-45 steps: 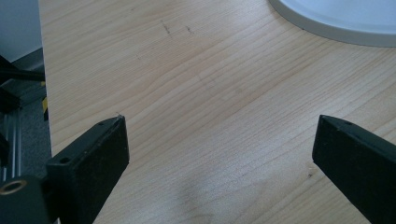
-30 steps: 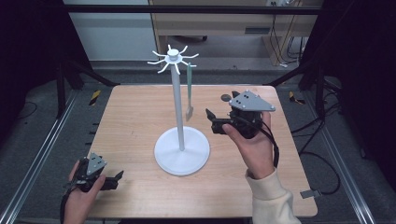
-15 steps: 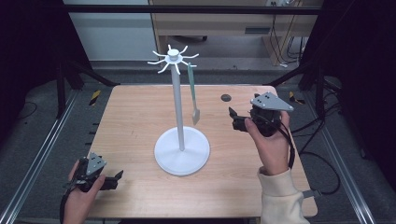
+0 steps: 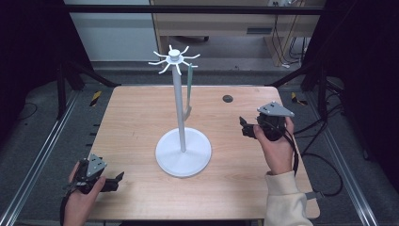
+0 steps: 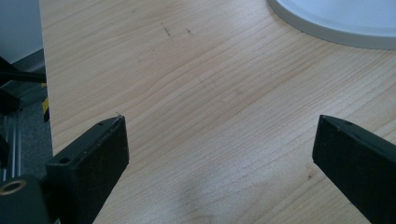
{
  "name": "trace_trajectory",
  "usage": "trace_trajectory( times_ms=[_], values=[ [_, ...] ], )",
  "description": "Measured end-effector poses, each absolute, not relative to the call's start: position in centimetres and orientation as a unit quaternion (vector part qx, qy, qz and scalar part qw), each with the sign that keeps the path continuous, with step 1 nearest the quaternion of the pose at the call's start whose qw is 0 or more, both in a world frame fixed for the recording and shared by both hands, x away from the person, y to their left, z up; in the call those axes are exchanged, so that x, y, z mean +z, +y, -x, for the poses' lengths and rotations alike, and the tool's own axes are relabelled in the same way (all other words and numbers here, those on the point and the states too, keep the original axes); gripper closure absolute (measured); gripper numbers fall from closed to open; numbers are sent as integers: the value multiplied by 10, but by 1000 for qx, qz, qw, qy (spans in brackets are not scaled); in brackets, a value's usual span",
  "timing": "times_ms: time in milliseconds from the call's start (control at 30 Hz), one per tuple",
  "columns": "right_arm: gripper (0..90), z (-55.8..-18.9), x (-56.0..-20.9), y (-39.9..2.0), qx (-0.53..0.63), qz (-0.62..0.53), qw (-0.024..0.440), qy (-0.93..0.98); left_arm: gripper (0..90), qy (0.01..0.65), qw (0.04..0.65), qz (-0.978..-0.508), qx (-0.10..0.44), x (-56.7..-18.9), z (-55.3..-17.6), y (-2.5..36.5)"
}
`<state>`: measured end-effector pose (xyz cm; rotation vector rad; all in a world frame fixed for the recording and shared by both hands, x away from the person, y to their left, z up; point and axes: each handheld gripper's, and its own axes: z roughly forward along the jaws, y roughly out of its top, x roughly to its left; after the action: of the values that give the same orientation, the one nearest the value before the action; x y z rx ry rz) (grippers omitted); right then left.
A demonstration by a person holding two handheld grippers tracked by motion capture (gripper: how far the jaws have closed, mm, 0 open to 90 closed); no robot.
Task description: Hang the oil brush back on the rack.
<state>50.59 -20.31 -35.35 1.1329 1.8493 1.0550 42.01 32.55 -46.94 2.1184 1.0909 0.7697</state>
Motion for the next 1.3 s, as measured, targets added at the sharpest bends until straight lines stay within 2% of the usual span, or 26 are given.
trace_trajectory(
  times_ms=[533,1300],
  values=[
    [121,-522,-405,-239,376,-483,330,718,32,413,311,-805,292,-469,-420,325],
    [126,-533,-462,-241,356,-483,278,750,32,413,313,-804,292,-469,-420,325]
  ],
)
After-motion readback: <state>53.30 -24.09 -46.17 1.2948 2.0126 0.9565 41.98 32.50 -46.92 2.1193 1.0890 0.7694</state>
